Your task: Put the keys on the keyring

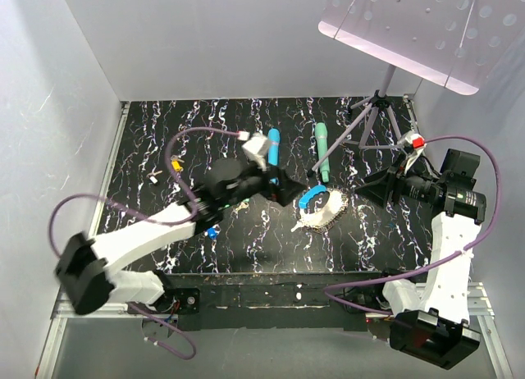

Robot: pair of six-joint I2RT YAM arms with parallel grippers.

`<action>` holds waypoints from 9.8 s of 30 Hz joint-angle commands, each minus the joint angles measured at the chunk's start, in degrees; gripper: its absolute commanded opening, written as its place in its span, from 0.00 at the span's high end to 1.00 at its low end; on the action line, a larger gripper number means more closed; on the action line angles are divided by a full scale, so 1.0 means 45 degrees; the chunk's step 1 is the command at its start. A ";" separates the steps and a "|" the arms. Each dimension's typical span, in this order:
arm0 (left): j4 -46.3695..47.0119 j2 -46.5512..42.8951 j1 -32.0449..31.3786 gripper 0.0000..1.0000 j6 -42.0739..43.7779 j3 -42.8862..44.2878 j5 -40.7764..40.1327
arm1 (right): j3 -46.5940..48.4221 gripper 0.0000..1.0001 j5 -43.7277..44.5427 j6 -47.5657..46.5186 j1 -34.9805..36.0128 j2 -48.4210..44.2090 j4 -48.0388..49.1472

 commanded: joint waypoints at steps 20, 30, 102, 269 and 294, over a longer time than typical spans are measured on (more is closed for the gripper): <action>-1.0648 -0.9520 0.6178 0.02 0.2759 -0.1340 -0.2650 | 0.1617 0.38 0.1732 0.1700 0.0254 0.0211 -0.0411; -1.1606 -1.0280 0.6198 0.02 0.2759 -0.1359 -0.3275 | 0.1362 0.38 0.3765 0.4706 0.0254 -0.0395 0.1171; -1.1860 -1.1706 0.6198 0.02 0.2447 -0.1554 -0.3979 | 0.0698 0.38 0.2772 0.6839 0.0235 -0.0884 0.2716; -1.1118 -1.2761 0.6198 0.02 0.1958 -0.2550 -0.3510 | 0.0484 0.15 0.0778 0.6057 -0.0019 -0.0708 0.2520; -1.1060 -1.2995 0.6197 0.02 0.1880 -0.2726 -0.3276 | 0.0288 0.15 0.0700 0.6663 -0.0078 -0.0727 0.2872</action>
